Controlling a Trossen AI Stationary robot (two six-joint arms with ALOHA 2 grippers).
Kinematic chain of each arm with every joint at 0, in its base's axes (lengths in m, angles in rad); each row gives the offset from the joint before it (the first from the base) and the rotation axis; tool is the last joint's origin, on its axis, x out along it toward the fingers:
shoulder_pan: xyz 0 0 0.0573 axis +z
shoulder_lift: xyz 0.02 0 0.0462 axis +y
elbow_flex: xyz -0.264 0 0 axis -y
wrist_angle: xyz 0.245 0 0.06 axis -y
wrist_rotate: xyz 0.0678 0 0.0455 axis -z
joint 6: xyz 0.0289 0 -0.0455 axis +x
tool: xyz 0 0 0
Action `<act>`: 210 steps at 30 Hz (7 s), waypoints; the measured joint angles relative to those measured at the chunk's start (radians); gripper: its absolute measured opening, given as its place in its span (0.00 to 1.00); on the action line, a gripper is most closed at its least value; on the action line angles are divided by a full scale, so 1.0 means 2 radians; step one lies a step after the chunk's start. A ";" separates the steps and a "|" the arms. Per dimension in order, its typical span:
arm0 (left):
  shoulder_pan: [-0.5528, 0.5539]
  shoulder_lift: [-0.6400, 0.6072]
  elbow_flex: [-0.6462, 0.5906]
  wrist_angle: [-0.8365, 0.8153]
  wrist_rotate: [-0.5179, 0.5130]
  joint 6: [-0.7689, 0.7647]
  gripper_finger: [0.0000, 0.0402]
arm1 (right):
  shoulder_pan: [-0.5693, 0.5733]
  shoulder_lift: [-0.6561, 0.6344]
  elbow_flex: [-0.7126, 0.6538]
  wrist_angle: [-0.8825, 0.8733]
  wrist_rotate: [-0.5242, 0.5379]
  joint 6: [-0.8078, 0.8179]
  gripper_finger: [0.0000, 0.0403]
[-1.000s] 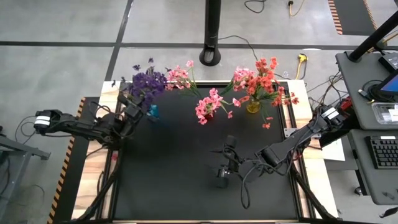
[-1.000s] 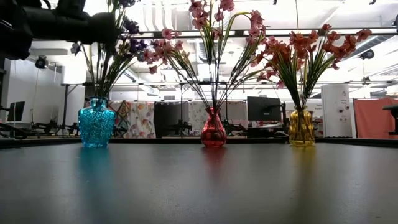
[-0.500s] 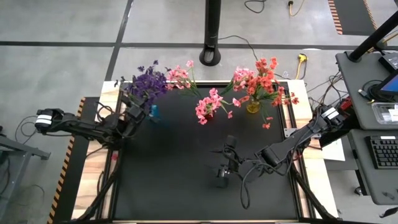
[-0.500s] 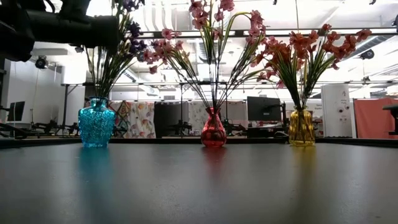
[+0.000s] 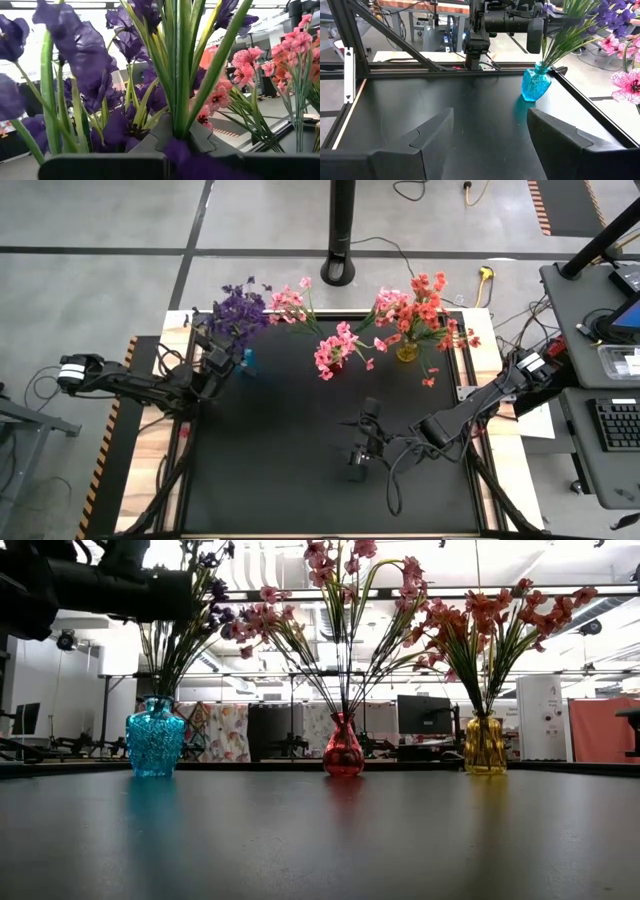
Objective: Sort flowers into vase by color
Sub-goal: Put the purple flower into the blue vase, then return to Home Position
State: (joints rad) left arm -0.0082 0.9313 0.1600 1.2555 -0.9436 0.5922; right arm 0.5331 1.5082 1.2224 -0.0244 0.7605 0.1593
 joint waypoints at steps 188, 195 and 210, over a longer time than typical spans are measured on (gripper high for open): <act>-0.407 0.203 0.338 -0.274 -0.243 0.096 0.82 | -0.035 0.000 -0.026 0.000 0.000 0.015 0.64; -0.411 0.196 0.339 -0.273 -0.243 0.086 0.82 | -0.035 0.000 -0.027 0.000 0.000 -0.018 0.64; -0.411 0.201 0.338 -0.273 -0.313 0.078 0.83 | -0.036 0.000 -0.028 0.000 0.000 0.006 0.64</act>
State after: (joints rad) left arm -0.8303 1.3332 0.8352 0.7090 -1.5699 0.7477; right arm 0.4618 1.5085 1.1659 -0.0247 0.7597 0.1721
